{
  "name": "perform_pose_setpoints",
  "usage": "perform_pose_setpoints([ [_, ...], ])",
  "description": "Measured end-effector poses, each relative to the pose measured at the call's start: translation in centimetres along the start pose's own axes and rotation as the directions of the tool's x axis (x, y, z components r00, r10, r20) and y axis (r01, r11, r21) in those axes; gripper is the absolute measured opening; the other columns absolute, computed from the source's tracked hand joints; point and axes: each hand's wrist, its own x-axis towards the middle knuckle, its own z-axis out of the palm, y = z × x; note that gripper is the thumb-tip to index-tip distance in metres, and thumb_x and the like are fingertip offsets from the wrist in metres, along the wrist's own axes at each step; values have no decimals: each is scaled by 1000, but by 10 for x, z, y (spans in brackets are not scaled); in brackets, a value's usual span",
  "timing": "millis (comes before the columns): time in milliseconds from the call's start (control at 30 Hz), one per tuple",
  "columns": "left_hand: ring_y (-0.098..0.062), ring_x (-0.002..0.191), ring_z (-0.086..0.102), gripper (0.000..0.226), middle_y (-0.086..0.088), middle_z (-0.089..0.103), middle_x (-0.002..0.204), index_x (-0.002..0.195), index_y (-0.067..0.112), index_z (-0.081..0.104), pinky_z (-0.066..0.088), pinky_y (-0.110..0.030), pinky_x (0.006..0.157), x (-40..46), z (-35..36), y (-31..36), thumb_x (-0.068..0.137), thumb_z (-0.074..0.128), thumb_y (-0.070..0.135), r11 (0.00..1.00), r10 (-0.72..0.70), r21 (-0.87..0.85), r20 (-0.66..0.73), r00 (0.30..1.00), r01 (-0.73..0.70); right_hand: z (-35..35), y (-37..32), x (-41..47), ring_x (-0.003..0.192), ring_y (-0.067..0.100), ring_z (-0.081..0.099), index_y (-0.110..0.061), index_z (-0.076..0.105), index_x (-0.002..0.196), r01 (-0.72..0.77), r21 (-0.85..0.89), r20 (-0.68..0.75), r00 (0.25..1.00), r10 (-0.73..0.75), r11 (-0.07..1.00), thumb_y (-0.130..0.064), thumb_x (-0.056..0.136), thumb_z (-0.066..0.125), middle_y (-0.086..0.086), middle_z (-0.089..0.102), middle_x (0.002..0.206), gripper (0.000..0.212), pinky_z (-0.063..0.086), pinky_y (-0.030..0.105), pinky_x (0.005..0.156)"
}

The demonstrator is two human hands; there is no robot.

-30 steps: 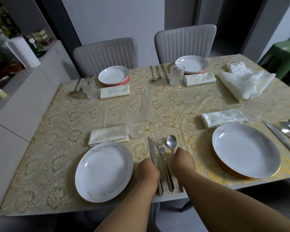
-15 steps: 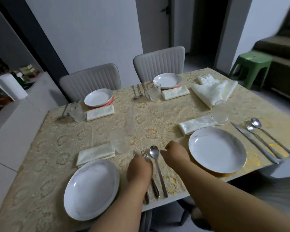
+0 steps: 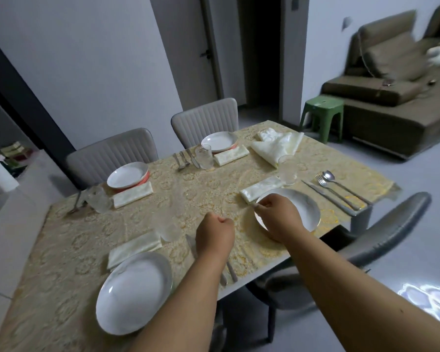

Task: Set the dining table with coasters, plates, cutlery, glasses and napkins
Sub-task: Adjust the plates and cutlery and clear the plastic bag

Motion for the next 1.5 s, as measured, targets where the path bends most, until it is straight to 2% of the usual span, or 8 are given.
perform_pose_setpoints([
  [100,-18,79,57,11,3,61,87,94,20,57,40,-28,62,-18,1,10,92,52,29,999,38,-31,9,999,-37,-20,5,-17,77,26,63,-6,66,84,4,49,-54,999,-1,999,-32,90,59,12,68,80,28,47,34,64],
  [267,-11,73,55,11,5,61,85,92,21,57,39,-26,55,-46,14,29,91,54,31,994,84,-77,64,994,-79,-56,22,-36,80,15,62,-21,61,84,13,57,-101,995,-8,998,-39,90,59,-2,66,82,19,52,34,73],
  [400,-13,78,58,13,5,62,86,93,21,58,44,-28,62,-60,32,58,91,57,34,988,135,-88,65,989,-129,-92,38,-38,81,14,63,-22,62,90,14,107,-106,994,-3,994,-40,90,58,-4,66,82,19,55,37,78],
  [533,-18,86,62,13,3,65,91,92,24,58,53,-30,74,-68,65,97,90,57,37,984,158,-87,49,986,-154,-138,56,-33,78,11,62,-22,61,89,21,100,-93,996,-12,995,-39,91,58,-5,64,81,17,55,32,75],
  [667,-19,85,64,9,6,66,88,83,28,55,56,-38,83,-79,113,150,90,58,33,969,180,-182,60,982,-166,-201,83,-20,70,13,58,-19,62,90,36,104,-94,995,-26,994,-38,91,59,-3,63,77,19,48,27,60],
  [900,-17,82,62,7,3,64,88,91,23,58,57,-36,77,-103,192,222,91,59,30,930,246,-309,119,962,-200,-292,139,19,78,18,65,-18,65,86,34,136,-121,992,-18,990,-40,88,62,0,68,80,23,55,40,77],
  [1067,-18,77,63,7,3,64,86,89,23,57,55,-35,72,-102,226,257,90,60,29,931,249,-308,136,959,-198,-329,167,41,80,17,65,-19,66,85,20,150,-129,992,0,989,-39,88,63,-1,69,80,21,54,43,81],
  [1500,-22,79,65,10,1,64,91,96,23,56,57,-42,76,-24,310,330,88,61,28,934,269,-284,163,949,-216,-404,233,136,77,18,65,-22,64,81,-84,151,-172,979,110,985,-40,88,62,-1,69,77,19,56,43,78],
])
